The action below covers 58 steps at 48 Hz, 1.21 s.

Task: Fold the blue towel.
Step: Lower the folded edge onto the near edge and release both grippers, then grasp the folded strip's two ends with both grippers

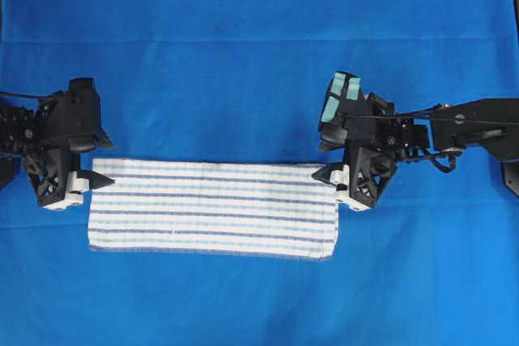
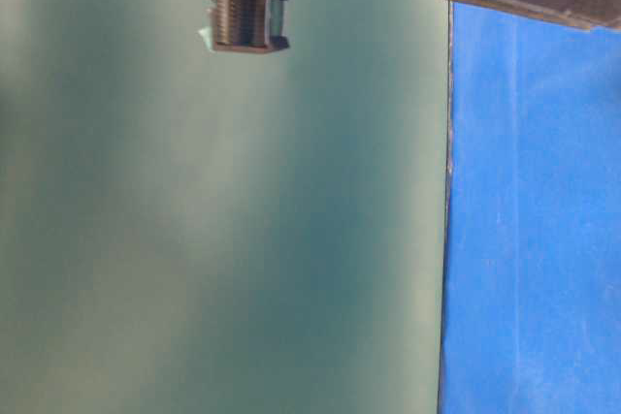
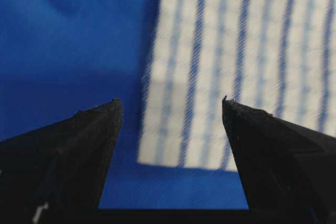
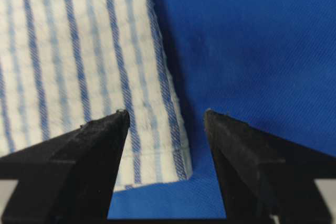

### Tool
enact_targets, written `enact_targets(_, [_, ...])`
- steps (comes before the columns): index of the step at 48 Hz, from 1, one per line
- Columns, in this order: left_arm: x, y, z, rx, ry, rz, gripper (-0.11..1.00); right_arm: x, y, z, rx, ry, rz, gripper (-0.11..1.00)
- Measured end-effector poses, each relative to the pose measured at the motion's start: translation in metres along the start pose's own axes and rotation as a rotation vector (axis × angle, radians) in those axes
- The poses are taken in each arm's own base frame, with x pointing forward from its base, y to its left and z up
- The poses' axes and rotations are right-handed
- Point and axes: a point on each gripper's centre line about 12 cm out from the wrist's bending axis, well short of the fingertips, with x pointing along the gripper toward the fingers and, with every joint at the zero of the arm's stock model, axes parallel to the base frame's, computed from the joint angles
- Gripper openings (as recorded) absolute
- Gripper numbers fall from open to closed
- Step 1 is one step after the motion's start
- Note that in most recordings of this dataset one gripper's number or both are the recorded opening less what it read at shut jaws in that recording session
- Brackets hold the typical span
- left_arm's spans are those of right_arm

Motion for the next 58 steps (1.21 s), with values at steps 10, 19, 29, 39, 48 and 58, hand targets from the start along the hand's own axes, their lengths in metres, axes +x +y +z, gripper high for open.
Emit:
enact_targets(10, [0.012, 0.010, -0.008, -0.031, 0.057, 0.032, 0.70, 0.019, -0.006, -0.015, 0.007, 0.066, -0.026, 0.62])
enact_targets(19, [0.020, 0.016, -0.015, -0.052, 0.098, 0.052, 0.70, 0.023, -0.009, -0.017, 0.012, 0.076, -0.034, 0.62])
enact_targets(29, [0.020, 0.016, -0.015, -0.055, 0.096, 0.052, 0.66, 0.023, -0.009, -0.017, 0.012, 0.076, -0.034, 0.61])
enact_targets(39, [0.021, 0.016, -0.016, -0.074, 0.120, 0.055, 0.18, 0.023, -0.010, -0.017, 0.010, 0.077, -0.035, 0.19])
enact_targets(48, [0.020, 0.012, -0.014, -0.050, 0.136, 0.051, 0.02, 0.023, -0.010, -0.017, 0.010, 0.077, -0.035, 0.02])
enact_targets(58, [0.017, 0.012, -0.014, -0.042, 0.147, 0.052, 0.02, 0.016, -0.008, -0.012, 0.008, 0.057, -0.028, 0.02])
